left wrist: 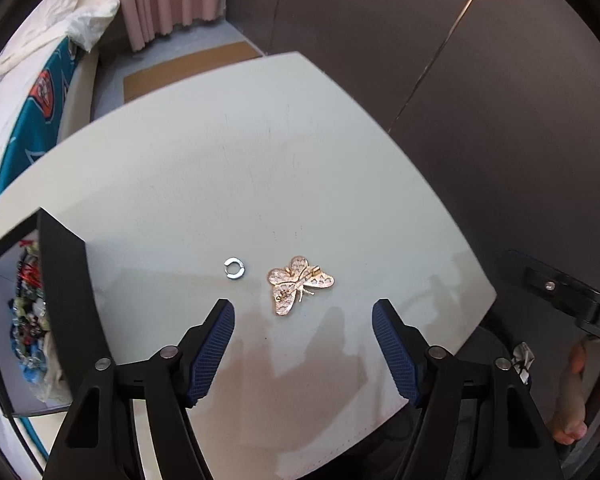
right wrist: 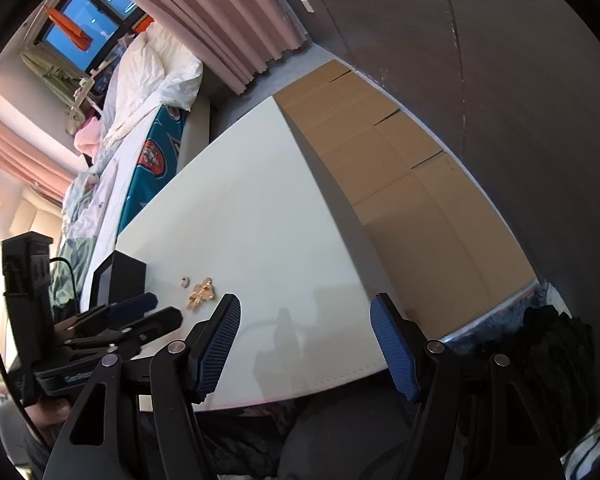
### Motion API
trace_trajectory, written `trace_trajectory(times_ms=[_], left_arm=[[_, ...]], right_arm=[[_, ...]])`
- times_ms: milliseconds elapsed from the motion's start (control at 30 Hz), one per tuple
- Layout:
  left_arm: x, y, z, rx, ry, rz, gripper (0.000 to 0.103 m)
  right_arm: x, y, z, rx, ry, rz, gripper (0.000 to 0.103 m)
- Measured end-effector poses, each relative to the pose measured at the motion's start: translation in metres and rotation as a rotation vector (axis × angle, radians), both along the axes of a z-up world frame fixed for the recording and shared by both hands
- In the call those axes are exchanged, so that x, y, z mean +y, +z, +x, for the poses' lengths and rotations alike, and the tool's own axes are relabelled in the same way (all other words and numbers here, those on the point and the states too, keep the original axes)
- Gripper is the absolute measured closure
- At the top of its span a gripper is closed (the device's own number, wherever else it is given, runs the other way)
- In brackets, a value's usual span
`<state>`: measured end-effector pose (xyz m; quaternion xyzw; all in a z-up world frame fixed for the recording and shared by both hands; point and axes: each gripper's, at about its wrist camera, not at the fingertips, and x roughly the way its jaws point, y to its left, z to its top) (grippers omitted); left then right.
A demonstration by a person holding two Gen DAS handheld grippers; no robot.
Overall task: Organize jewelry
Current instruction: 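Reach the left gripper to the gold butterfly brooch and grasp it, then place the butterfly brooch into the box with the left gripper while the right gripper grasps the small silver ring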
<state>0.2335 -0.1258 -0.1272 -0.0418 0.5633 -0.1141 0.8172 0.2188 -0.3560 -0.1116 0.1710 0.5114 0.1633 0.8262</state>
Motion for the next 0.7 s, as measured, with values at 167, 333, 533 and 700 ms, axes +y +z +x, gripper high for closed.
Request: trace_trajectory(times_ms=[167,333,533,700], left_arm=[[-0.006,-0.014,0.008,0.035,0.025,0.022,0.041],[-0.008,-0.019,0.015,0.044,0.053,0.032,0.044],[-0.017,-0.019,0.015,0.029,0.049,0.110,0.062],[-0.002,-0.013,0.012,0.036,0.050,0.080,0.063]], right_arm=[[-0.006,-0.006,-0.002,0.006,-0.004,0.013,0.035],[-0.007,-0.007,-0.005,0.006,0.006,0.007,0.035],[-0.006,-0.009,-0.006,0.012,-0.001,0.006,0.035],[0.004,-0.009,-0.006,0.016,0.017,-0.001,0.035]])
